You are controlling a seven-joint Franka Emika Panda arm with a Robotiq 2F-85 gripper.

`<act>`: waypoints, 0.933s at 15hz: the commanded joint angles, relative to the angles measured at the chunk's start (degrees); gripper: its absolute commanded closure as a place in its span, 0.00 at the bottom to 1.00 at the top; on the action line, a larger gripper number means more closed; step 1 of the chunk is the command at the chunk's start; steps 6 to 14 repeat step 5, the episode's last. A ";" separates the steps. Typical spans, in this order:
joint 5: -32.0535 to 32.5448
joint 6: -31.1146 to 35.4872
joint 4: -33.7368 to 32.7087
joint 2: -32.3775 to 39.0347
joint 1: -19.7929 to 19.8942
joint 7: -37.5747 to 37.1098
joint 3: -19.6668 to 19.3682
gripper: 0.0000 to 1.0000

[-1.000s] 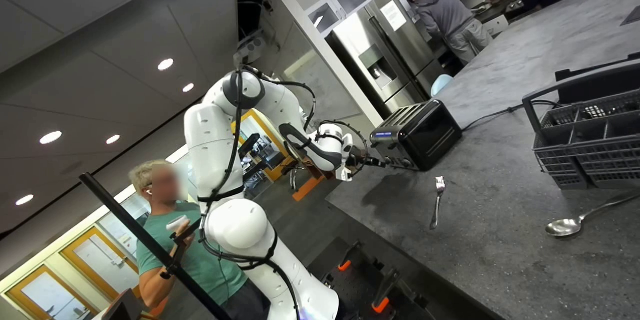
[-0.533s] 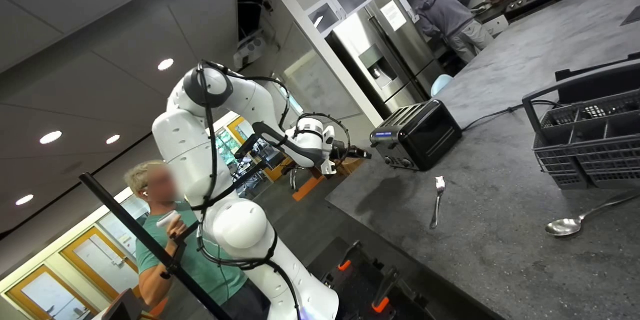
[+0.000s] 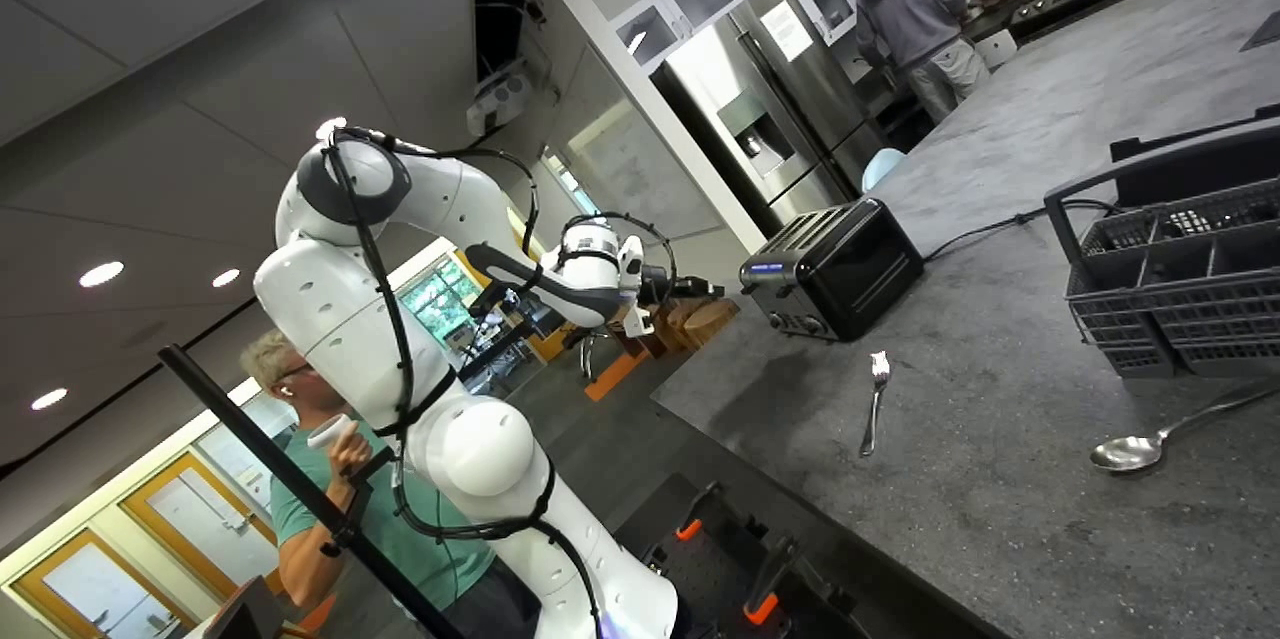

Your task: Release the left lever on the toaster upwards

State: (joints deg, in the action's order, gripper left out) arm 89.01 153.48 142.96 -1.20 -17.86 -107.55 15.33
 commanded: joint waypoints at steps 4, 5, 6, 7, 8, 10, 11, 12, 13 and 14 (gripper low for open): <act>-0.07 2.93 3.24 -6.14 0.16 3.46 -0.37 1.00; -0.14 3.17 3.28 -6.31 0.15 3.70 -0.38 1.00; -0.14 3.17 3.28 -6.31 0.15 3.70 -0.38 1.00; -0.14 3.17 3.28 -6.31 0.15 3.70 -0.38 1.00; -0.14 3.17 3.28 -6.31 0.15 3.70 -0.38 1.00; -0.14 3.17 3.28 -6.31 0.15 3.70 -0.38 1.00; -0.14 3.17 3.28 -6.31 0.15 3.70 -0.38 1.00; -0.14 3.17 3.28 -6.31 0.15 3.70 -0.38 1.00; -0.14 3.17 3.28 -6.31 0.15 3.70 -0.38 1.00; -0.14 3.17 3.28 -6.31 0.15 3.70 -0.38 1.00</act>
